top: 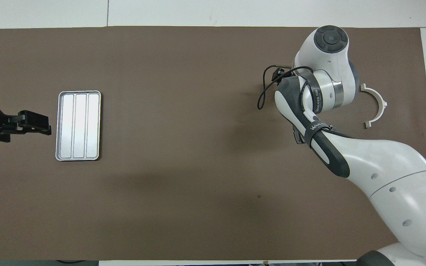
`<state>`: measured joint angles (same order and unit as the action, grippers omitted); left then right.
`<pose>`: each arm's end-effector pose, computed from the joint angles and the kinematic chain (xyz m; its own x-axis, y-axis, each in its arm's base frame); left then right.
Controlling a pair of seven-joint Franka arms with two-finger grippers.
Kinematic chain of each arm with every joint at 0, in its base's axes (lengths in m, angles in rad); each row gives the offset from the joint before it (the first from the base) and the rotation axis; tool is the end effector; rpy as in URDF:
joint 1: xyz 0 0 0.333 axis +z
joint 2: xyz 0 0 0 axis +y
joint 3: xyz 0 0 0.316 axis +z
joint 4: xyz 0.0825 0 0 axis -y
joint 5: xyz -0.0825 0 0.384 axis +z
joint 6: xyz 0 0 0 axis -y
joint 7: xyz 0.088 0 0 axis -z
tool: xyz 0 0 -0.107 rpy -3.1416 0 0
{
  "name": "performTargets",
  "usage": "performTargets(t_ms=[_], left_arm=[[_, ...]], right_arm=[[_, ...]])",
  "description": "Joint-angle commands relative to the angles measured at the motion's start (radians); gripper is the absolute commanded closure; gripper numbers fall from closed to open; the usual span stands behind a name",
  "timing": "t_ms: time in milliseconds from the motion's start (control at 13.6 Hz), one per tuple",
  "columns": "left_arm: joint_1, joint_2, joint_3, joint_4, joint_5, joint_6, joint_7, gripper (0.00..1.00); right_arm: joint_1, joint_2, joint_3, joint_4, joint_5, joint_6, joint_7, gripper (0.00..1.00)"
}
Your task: Pick bearing gear from pile to tray
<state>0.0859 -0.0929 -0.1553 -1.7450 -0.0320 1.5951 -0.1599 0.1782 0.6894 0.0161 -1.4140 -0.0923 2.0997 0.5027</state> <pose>0.5226 -0.0431 0.5939 0.9939 0.0927 -0.0601 0.0934 -0.9956 0.0081 0.7127 0.1334 0.2933 0.9648 -0.2612 0.0290 -0.2626 -0.9628 0.0631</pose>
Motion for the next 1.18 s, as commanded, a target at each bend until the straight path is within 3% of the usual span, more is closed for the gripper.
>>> performTargets(t_ms=[0, 294, 1104], left_arm=[[0.003, -0.014, 0.002, -0.007, -0.017, -0.012, 0.008, 0.00], [0.003, -0.014, 0.000, -0.007, -0.017, -0.012, 0.008, 0.00], [0.003, -0.014, 0.000, -0.007, -0.017, -0.012, 0.008, 0.00]], right_arm=[[-0.013, 0.030, 0.007, 0.058, -0.017, -0.003, 0.020, 0.02], [-0.042, 0.029, 0.010, 0.044, 0.003, 0.062, 0.016, 0.06], [-0.028, 0.030, 0.008, -0.002, 0.023, 0.069, 0.019, 0.16]])
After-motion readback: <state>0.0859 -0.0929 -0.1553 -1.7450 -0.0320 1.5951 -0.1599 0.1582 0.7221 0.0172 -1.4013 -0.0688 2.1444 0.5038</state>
